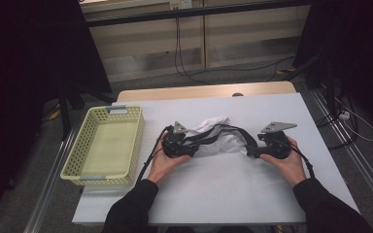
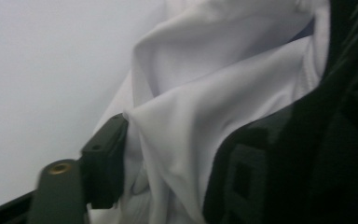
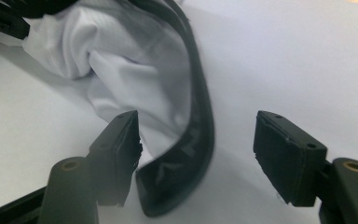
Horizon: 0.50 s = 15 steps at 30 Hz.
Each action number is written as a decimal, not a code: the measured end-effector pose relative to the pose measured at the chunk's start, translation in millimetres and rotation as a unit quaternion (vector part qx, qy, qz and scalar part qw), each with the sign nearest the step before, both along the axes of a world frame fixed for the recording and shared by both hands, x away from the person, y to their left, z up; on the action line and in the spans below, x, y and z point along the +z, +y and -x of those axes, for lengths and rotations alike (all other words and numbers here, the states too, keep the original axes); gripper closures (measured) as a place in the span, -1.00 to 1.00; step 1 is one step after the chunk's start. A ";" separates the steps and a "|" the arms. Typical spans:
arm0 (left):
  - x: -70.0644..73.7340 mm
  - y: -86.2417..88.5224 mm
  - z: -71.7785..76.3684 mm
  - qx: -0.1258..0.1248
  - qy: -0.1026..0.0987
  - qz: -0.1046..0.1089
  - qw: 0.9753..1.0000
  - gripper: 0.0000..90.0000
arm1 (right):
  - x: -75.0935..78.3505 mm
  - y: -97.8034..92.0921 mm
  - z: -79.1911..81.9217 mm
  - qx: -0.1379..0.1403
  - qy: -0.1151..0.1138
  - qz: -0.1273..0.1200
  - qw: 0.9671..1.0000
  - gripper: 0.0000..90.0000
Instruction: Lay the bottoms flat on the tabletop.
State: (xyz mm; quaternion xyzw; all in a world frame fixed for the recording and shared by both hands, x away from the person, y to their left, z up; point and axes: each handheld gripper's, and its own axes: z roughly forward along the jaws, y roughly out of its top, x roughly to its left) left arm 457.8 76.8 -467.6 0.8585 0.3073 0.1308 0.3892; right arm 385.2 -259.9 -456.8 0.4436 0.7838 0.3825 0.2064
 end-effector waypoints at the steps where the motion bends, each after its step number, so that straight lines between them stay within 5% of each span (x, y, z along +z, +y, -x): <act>1: 0.0 -0.2 0.7 0.004 -0.001 0.000 1.000 -0.23 | -1.9 -1.0 0.7 0.000 0.006 0.000 1.000 -0.26; 7: 3.0 -2.6 7.8 -0.014 0.023 0.016 1.000 0.60 | -10.6 2.1 -2.3 0.032 0.030 -0.002 0.999 0.12; 15: 5.7 5.2 29.0 -0.043 0.059 0.032 0.997 0.69 | -3.9 -2.6 2.0 0.037 0.030 -0.015 0.999 0.82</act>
